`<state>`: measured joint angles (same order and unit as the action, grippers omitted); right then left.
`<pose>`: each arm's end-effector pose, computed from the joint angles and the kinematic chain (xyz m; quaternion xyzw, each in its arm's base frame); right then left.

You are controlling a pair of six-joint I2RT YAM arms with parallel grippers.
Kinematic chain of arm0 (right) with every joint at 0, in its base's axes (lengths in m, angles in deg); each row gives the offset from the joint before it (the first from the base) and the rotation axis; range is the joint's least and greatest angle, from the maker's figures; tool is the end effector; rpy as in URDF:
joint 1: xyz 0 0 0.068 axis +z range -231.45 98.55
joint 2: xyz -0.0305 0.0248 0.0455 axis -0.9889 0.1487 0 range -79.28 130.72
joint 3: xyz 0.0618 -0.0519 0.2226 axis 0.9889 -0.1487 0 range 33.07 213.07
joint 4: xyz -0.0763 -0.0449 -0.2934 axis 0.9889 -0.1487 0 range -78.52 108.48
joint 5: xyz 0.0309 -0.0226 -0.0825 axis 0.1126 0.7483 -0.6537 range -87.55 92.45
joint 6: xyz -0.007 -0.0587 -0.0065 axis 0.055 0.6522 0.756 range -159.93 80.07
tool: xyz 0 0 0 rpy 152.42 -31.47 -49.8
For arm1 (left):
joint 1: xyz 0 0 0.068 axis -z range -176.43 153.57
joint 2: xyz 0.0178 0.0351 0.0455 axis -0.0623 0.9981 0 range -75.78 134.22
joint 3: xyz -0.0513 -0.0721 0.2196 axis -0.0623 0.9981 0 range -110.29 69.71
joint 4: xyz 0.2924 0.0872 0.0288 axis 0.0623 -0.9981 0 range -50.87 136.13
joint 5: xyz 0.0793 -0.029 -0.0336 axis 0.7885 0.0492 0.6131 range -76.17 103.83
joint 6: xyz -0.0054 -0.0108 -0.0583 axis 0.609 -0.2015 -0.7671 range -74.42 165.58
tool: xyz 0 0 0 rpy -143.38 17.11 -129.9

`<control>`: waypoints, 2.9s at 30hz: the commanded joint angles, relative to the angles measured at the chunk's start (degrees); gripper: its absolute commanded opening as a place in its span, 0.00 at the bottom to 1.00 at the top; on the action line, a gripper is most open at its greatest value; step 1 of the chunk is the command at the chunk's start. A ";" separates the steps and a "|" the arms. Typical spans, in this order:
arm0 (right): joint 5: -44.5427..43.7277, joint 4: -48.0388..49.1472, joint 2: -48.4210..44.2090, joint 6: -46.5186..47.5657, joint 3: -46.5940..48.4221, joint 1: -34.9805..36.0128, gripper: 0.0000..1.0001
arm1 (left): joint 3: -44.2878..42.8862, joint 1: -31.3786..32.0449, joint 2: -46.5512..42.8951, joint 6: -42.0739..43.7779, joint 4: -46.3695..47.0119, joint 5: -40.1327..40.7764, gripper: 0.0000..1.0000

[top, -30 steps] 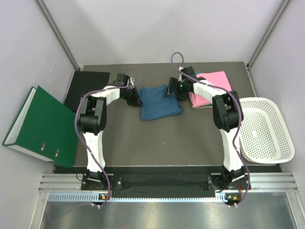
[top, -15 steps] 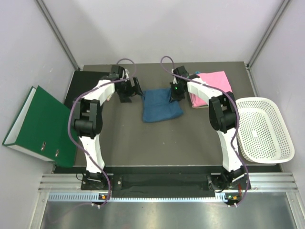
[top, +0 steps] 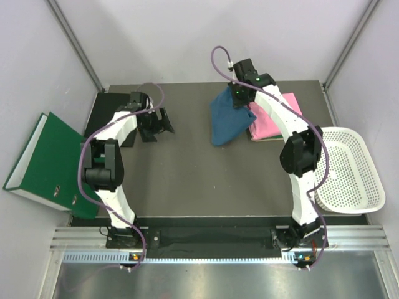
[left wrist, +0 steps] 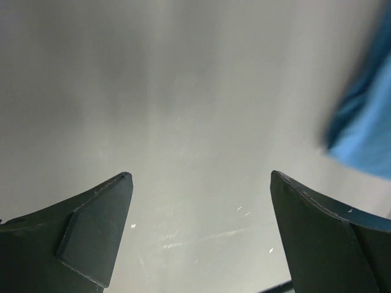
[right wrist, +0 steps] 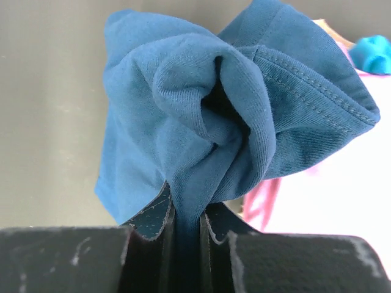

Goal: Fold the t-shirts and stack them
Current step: Put the neatly folded tshirt into the corner of the board with the right arm

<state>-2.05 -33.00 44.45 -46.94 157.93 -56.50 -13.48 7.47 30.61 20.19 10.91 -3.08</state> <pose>0.4658 0.2129 0.2772 -0.1334 0.9306 0.0579 0.3359 0.4351 -0.0423 0.1723 -0.1382 0.9425 -0.2050 0.2248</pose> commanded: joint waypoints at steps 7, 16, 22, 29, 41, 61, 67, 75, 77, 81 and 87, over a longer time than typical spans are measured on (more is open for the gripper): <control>0.45 1.29 -12.36 3.40 -1.63 -11.23 0.05 | 6.47 0.32 -1.18 0.16 0.15 0.65 0.98; 5.88 2.62 -11.24 5.42 -4.53 -23.01 0.07 | 6.56 0.40 -0.13 -0.37 0.15 0.73 0.98; 8.00 4.11 -5.09 6.30 -7.00 -26.71 0.09 | 6.12 0.41 0.13 -0.37 -0.46 0.91 0.98; 8.63 5.78 0.38 6.57 -5.24 -26.80 0.10 | 5.59 0.41 0.13 0.60 -2.13 1.88 0.98; -7.44 7.98 5.13 4.90 -4.45 -27.41 0.56 | 4.54 0.41 0.75 1.04 -3.80 1.44 0.98; 7.21 14.49 -10.97 1.93 -10.44 -8.62 0.00 | 4.89 0.93 2.51 1.30 -2.83 0.03 0.98; 14.16 6.58 4.06 -0.99 0.46 -3.51 0.00 | 5.41 0.84 1.89 1.13 -2.66 0.30 0.98; 11.70 1.92 12.59 -2.05 1.62 -2.63 0.00 | 5.50 0.93 1.80 1.92 -3.19 0.64 0.98; 9.69 2.35 11.90 -1.96 -0.31 -2.89 0.00 | 5.33 0.85 1.89 2.09 -3.36 0.65 0.98; 7.31 3.06 10.84 -2.31 -3.92 -3.77 0.00 | 5.24 0.93 2.42 2.53 -3.36 0.47 0.98; 1.95 1.65 11.28 -2.31 -7.52 -6.75 0.00 | 4.89 0.93 3.30 3.24 -3.36 0.12 0.98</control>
<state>5.65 -30.49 58.39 -49.21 152.99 -61.04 -7.54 8.17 33.50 21.90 7.43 -2.18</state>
